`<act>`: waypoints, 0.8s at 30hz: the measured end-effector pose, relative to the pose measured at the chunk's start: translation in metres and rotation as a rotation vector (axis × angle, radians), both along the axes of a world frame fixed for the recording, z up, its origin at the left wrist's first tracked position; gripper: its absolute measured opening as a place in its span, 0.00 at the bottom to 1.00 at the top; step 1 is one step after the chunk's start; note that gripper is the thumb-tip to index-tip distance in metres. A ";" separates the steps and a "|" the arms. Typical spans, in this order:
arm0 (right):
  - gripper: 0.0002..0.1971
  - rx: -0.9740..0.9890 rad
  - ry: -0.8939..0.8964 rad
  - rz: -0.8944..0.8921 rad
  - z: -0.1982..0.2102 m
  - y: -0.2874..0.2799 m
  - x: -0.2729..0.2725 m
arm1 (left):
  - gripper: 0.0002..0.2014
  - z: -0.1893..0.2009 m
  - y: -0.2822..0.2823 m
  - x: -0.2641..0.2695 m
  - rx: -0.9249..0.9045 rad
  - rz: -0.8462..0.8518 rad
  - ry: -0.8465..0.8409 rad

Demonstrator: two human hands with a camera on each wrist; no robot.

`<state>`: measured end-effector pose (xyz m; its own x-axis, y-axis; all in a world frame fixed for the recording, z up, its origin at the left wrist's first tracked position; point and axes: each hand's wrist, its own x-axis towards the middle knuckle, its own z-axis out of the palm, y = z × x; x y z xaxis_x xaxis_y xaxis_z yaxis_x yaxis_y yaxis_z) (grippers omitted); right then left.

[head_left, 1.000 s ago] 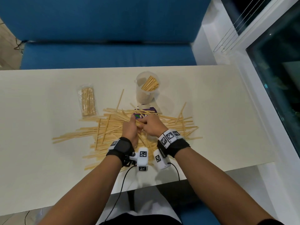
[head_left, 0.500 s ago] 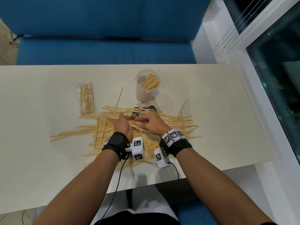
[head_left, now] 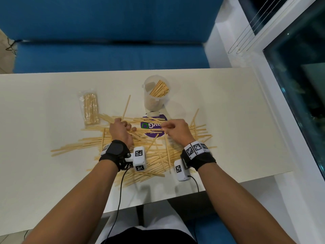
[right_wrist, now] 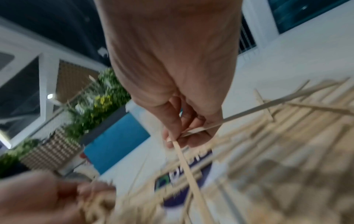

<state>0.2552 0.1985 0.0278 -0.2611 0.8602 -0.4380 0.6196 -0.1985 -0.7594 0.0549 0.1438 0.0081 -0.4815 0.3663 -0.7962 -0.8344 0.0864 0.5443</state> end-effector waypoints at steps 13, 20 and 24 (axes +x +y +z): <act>0.08 0.196 0.175 -0.105 0.044 0.004 -0.076 | 0.15 0.039 -0.022 0.040 0.292 -0.661 -0.010; 0.07 0.181 0.107 -0.183 0.039 -0.002 -0.090 | 0.08 0.027 -0.027 0.036 0.256 -0.695 0.036; 0.06 0.179 0.100 -0.243 0.036 -0.003 -0.093 | 0.27 0.019 -0.030 0.033 0.210 -0.660 0.010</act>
<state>0.1623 0.1957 0.0641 -0.0723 0.9640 -0.2561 0.4904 -0.1892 -0.8507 0.0881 0.1141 0.0273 -0.1118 0.7313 -0.6729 -0.6386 0.4659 0.6125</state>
